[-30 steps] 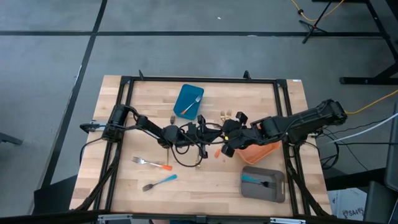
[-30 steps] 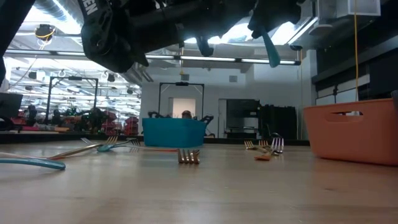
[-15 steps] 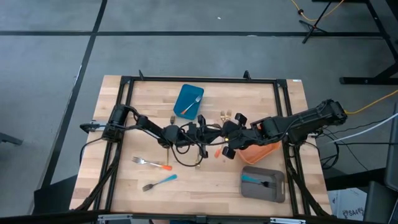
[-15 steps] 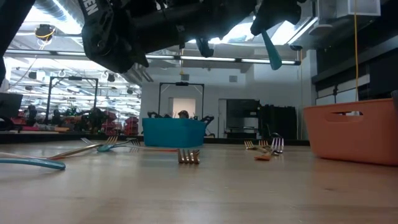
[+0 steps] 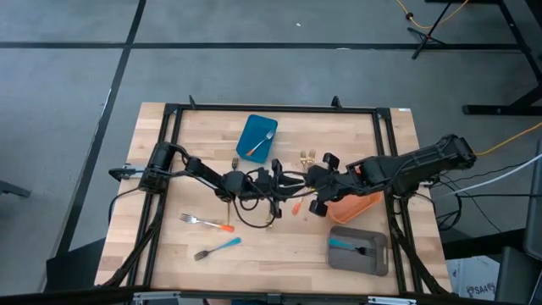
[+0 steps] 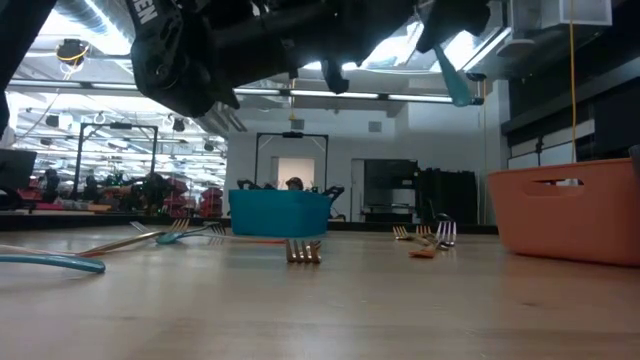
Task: Sort silverware by color (type)
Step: Put the right blue fork into the black bin
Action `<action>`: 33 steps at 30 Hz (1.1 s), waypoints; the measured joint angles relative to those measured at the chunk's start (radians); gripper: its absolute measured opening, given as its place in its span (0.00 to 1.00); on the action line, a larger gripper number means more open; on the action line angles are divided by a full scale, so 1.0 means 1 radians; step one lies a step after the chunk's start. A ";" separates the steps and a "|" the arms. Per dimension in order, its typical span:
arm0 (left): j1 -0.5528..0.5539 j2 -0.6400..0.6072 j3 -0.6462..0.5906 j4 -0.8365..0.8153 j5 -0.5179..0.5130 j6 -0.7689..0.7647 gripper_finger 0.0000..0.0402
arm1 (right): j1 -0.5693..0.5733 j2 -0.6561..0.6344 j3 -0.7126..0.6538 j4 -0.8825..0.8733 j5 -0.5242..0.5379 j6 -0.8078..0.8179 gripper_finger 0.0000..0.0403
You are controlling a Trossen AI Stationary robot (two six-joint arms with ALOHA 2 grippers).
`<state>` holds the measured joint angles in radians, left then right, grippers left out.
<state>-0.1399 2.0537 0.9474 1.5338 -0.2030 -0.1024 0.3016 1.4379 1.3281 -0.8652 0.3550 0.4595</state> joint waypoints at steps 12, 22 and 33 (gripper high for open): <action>0.000 0.000 -0.001 -0.216 0.067 -0.003 0.24 | 0.040 -0.112 0.000 -0.231 -0.369 0.066 0.00; -0.001 0.000 -0.001 -0.241 0.067 -0.004 0.25 | 0.335 -0.106 -0.001 -0.267 -0.436 0.389 0.00; -0.001 0.000 -0.001 -0.241 0.067 -0.027 0.25 | 0.579 -0.104 -0.190 -0.129 -0.271 0.681 0.00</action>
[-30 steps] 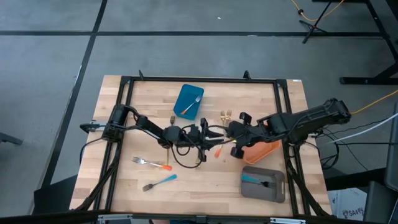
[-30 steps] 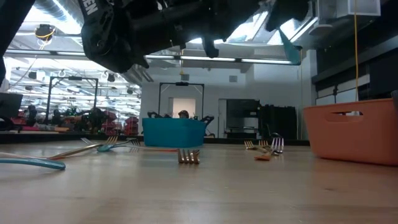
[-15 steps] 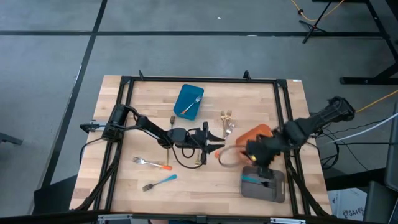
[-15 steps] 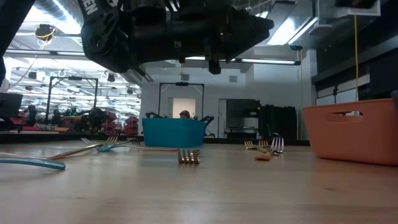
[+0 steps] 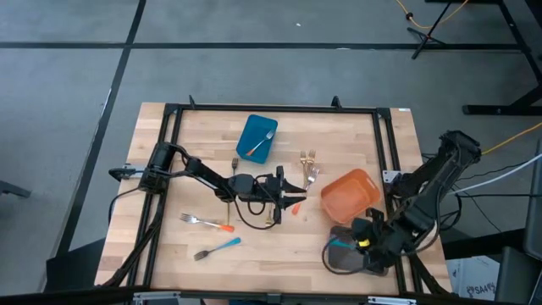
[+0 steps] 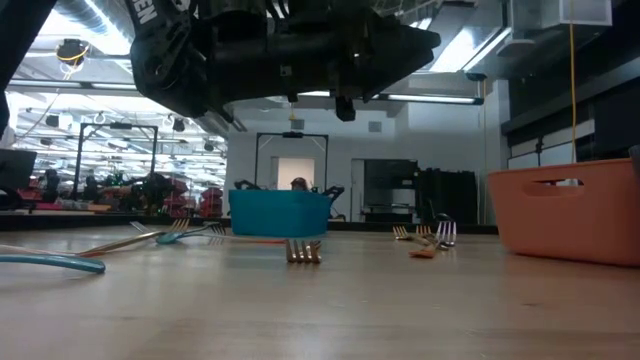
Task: Sort silverware by color (type)
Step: Put the right blue fork into the black bin, then put the bottom orange fork into the blue bin
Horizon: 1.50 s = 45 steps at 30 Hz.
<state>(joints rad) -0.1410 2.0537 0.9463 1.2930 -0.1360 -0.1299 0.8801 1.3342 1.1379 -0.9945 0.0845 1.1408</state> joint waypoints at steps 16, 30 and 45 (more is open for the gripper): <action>0.000 0.000 0.000 0.000 0.000 0.001 0.25 | 0.030 0.000 -0.246 0.159 -0.077 0.089 0.00; 0.000 0.000 -0.001 0.000 0.000 0.001 0.25 | 0.030 0.000 -0.250 0.155 -0.077 0.085 0.00; 0.000 0.000 0.000 0.000 0.000 0.001 0.25 | 0.030 0.000 -0.250 0.155 -0.087 0.081 0.24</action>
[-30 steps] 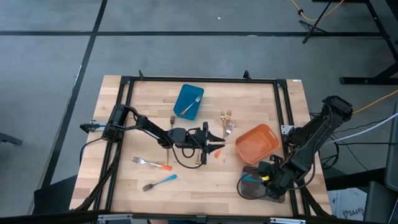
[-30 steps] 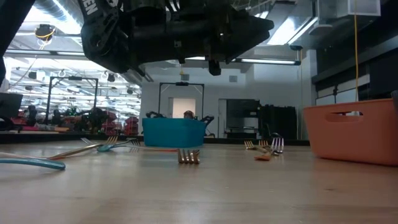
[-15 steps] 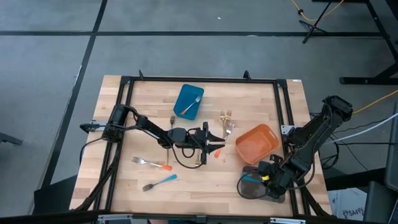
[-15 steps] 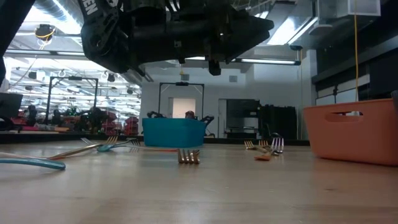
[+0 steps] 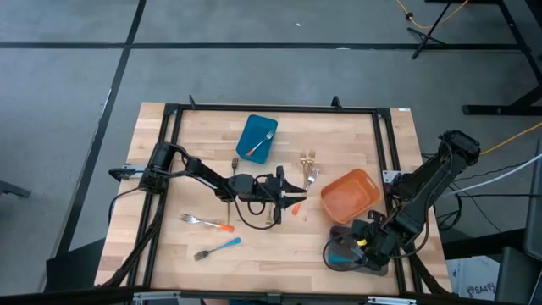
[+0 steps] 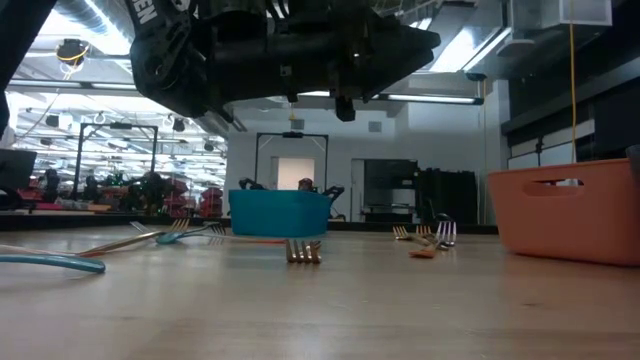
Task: Sort silverware by color (type)
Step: Put the bottom orange fork into the blue bin
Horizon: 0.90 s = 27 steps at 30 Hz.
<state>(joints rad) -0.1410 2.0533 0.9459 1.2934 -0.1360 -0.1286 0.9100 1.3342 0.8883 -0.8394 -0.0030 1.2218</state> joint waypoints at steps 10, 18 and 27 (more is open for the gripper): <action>0.000 -0.001 0.000 0.000 0.000 -0.001 0.25 | -0.001 -0.003 0.000 0.000 -0.042 -0.004 0.23; -0.002 -0.037 0.002 -0.027 0.022 -0.027 0.25 | -0.001 -0.046 0.000 -0.001 -0.029 -0.028 0.23; -0.024 -0.220 0.005 -0.432 0.041 -0.030 0.25 | -0.001 -0.099 0.001 0.001 0.063 -0.089 0.23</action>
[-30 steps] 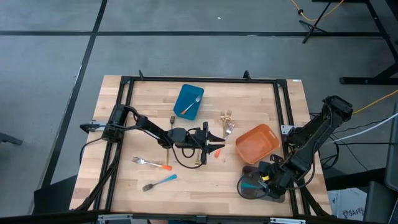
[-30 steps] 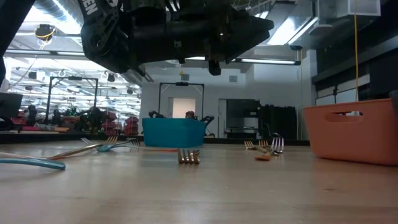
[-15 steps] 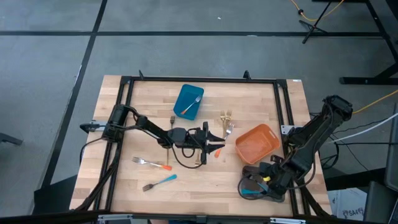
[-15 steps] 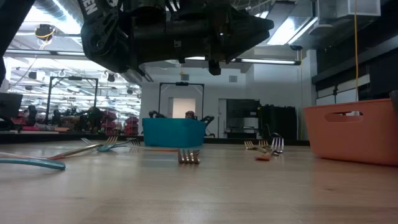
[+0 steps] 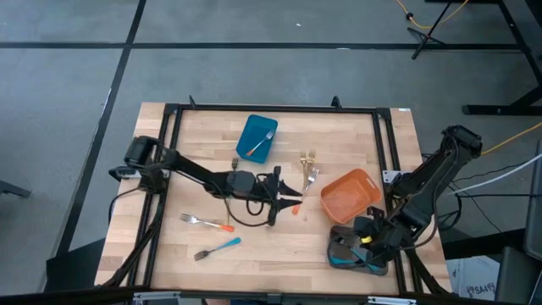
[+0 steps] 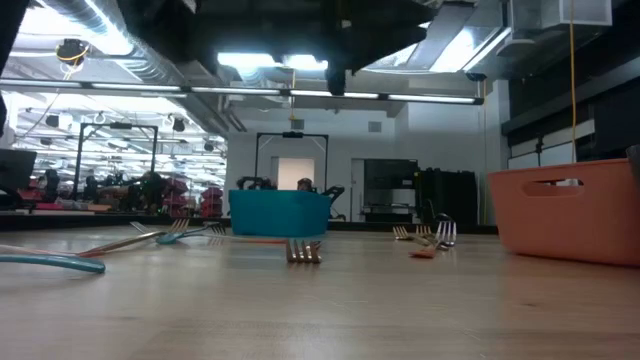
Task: Sort silverware by color (type)
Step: Put the bottom orange fork into the blue bin
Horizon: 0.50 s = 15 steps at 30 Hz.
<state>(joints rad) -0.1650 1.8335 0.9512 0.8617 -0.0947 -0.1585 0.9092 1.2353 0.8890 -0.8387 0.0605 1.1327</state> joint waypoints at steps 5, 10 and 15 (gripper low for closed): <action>-0.036 -0.119 0.000 -0.306 0.000 -0.070 0.25 | -0.015 -0.028 0.000 0.001 0.075 -0.071 0.23; -0.088 -0.218 0.000 -0.562 -0.006 -0.131 0.25 | -0.087 -0.043 0.001 0.006 0.089 -0.186 0.23; -0.151 -0.265 0.001 -0.750 -0.075 -0.221 0.25 | -0.192 -0.042 0.001 0.019 0.089 -0.389 0.23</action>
<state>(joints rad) -0.3155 1.5683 0.9524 0.1121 -0.1693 -0.3790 0.7170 1.1934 0.8898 -0.8199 0.1490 0.7438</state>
